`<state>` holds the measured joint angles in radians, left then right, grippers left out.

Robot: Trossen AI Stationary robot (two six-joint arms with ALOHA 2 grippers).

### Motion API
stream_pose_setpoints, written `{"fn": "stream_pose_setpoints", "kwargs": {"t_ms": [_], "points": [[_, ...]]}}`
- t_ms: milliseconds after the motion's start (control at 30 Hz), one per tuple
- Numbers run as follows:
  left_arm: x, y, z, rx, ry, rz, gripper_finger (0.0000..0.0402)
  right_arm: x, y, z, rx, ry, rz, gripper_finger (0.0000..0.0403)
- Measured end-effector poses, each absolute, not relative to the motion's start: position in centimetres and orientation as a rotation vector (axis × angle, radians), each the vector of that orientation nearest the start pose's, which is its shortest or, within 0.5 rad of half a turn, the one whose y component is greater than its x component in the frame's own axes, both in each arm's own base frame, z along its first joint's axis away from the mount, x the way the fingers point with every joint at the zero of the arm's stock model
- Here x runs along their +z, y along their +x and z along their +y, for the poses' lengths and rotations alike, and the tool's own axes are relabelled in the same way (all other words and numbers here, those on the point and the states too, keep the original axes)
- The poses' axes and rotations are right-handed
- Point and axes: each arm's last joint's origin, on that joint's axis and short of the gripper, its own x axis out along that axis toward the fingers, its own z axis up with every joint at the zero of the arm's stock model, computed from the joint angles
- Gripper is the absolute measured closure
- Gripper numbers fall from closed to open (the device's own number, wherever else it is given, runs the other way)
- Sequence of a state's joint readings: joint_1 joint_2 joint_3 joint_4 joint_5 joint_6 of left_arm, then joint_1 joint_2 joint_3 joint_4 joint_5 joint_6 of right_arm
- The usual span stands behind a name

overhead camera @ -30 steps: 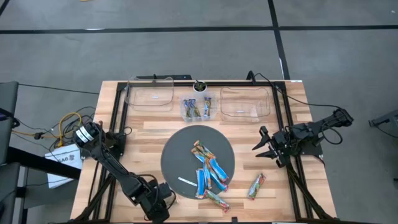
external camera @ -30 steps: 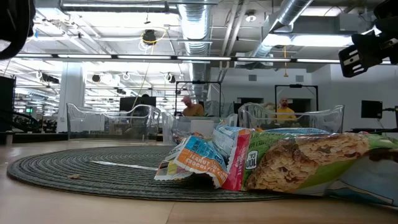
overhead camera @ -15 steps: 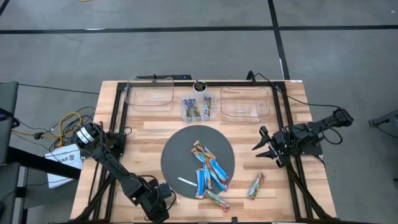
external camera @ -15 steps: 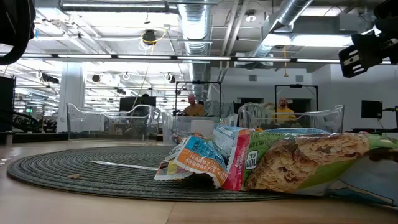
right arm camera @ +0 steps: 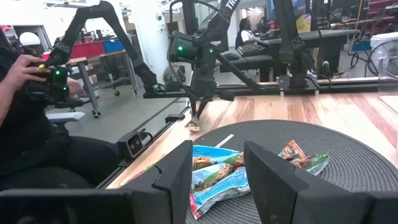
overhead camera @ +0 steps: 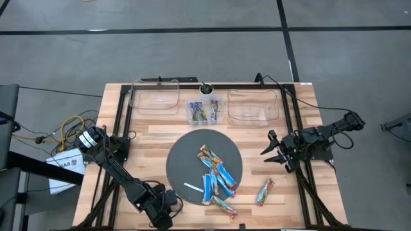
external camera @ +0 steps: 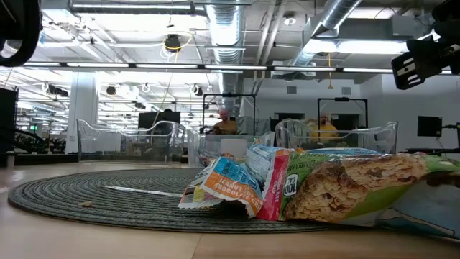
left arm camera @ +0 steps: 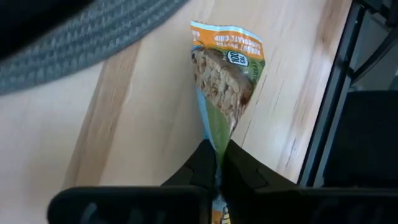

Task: Pick and place Granola Bars by type
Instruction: Put the yellow granola bar into the left transparent bin

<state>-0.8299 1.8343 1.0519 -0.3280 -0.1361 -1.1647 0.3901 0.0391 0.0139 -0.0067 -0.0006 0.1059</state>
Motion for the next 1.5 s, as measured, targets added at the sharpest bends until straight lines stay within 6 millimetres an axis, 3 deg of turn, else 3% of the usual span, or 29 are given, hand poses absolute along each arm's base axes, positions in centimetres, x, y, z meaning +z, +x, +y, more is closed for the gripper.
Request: {"fn": "stream_pose_setpoints", "kwargs": {"t_ms": [533,767,1167,1500], "points": [[16.4,26.0,-27.1,-0.222,-0.348,0.772,0.0394,16.5,9.2,3.8,0.388,0.098,0.052,0.0266],[17.9,26.6,-26.4,-0.15,-0.234,0.618,0.0399,16.5,9.2,3.8,0.388,0.099,0.052,0.0264],[21.4,27.4,-21.2,0.064,-0.118,0.595,0.0399,16.5,9.2,3.8,0.388,0.098,0.052,0.0264],[23.8,28.0,-13.5,0.445,-0.054,0.596,0.0399,16.5,9.2,3.8,0.388,0.098,0.052,0.0264]]}}
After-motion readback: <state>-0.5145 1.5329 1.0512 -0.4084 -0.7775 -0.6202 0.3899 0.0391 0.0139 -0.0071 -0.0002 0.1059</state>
